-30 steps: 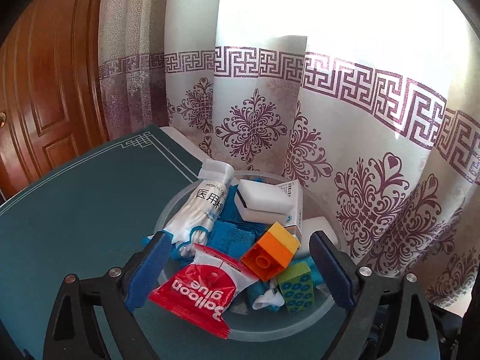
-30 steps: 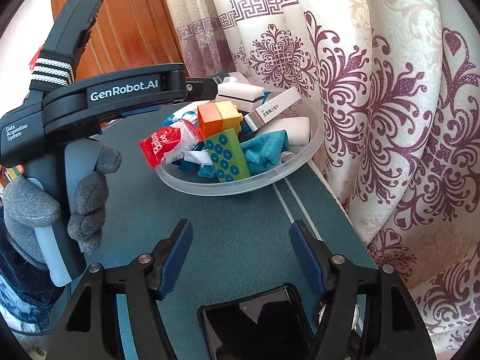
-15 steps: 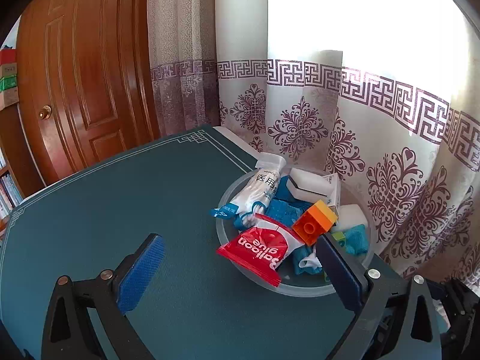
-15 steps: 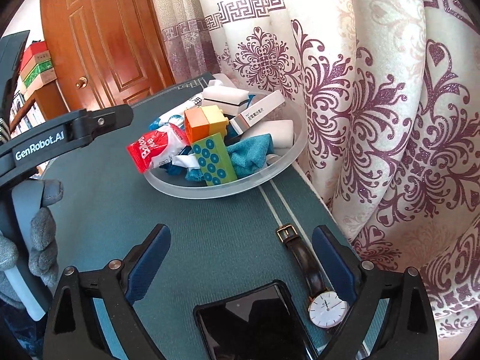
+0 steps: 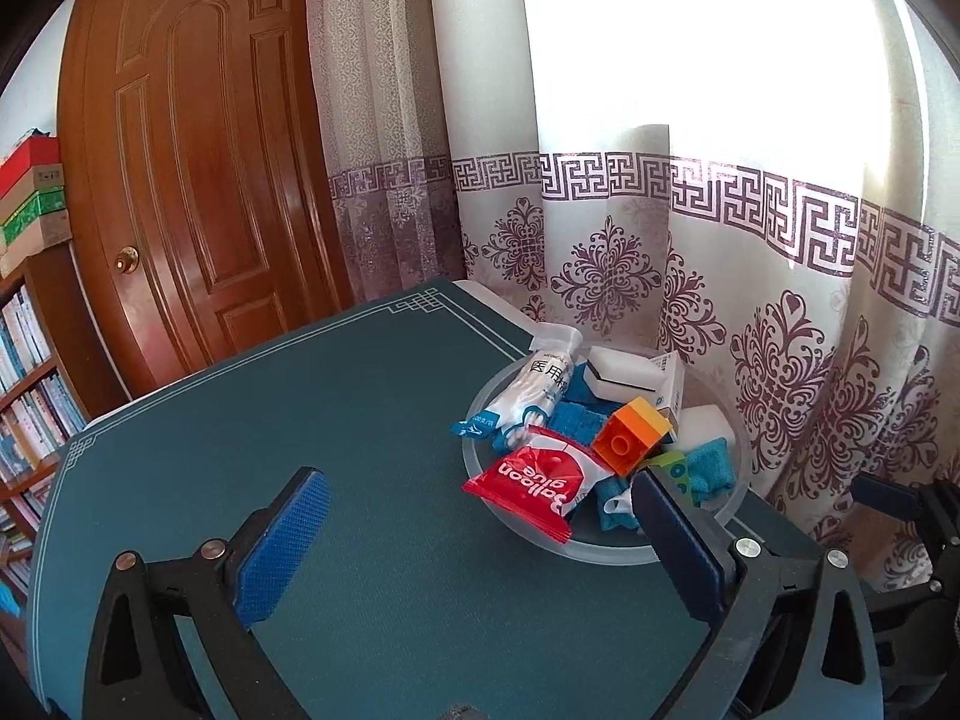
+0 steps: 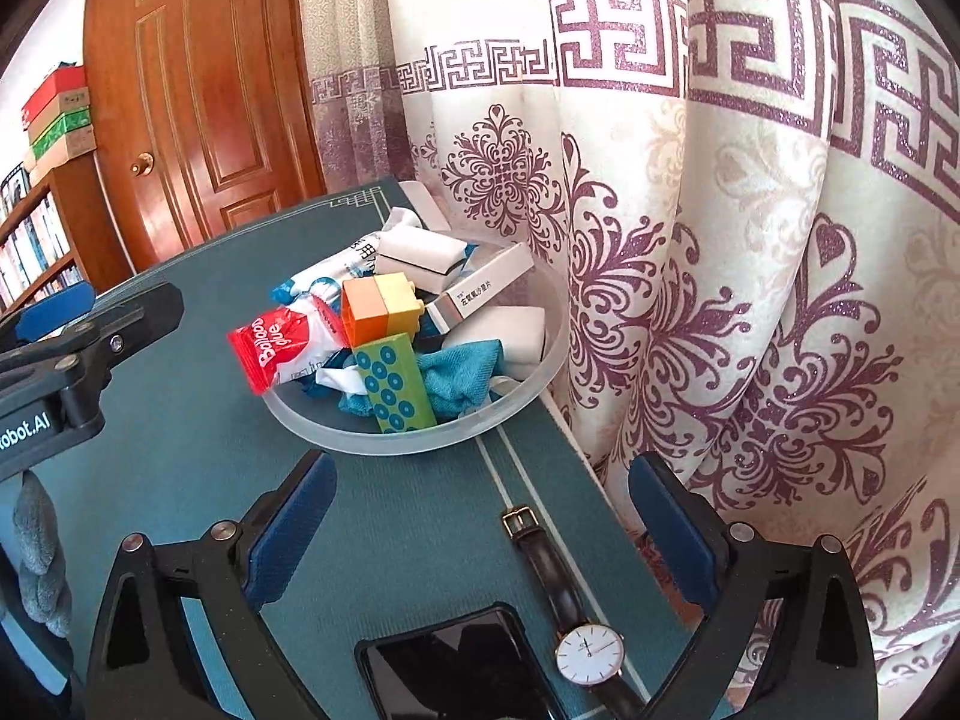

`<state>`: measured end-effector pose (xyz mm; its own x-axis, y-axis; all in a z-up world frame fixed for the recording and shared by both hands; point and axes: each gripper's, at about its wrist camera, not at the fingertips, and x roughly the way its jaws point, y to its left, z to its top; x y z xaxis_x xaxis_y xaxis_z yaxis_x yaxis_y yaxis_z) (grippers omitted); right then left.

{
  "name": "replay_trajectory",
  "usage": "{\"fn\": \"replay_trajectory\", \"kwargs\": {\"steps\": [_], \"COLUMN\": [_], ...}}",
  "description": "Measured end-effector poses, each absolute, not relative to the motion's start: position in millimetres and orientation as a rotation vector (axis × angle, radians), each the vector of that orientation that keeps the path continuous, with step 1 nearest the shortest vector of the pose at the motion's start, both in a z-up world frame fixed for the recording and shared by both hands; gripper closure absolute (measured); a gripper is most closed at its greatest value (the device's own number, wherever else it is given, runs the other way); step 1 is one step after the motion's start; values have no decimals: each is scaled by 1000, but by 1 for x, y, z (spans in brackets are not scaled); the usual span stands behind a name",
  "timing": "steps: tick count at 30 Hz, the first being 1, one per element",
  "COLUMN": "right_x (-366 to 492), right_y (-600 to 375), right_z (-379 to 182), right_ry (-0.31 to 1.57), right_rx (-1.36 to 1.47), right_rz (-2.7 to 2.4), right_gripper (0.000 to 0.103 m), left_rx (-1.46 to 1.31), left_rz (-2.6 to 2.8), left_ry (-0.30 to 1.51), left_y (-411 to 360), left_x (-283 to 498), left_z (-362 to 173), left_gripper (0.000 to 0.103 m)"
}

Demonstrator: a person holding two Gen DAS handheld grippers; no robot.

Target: Organize objects

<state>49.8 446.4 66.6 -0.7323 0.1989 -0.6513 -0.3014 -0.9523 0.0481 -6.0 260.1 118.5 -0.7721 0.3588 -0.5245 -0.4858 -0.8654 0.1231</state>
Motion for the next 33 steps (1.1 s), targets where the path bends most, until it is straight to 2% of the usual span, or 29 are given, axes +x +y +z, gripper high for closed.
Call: {"fn": "replay_trajectory", "kwargs": {"steps": [11, 33], "right_x": [44, 34], "right_y": [441, 453], "right_z": [67, 63], "right_ry": [184, 183], "right_rx": [-1005, -947], "right_rz": [2702, 2668], "right_gripper": [4, 4], "left_rx": [-728, -857], "left_rz": [2583, 2549], "left_ry": [417, 437], "left_y": [260, 266], "left_x": [0, -12], "left_z": [111, 92], "left_gripper": [0, 0]}}
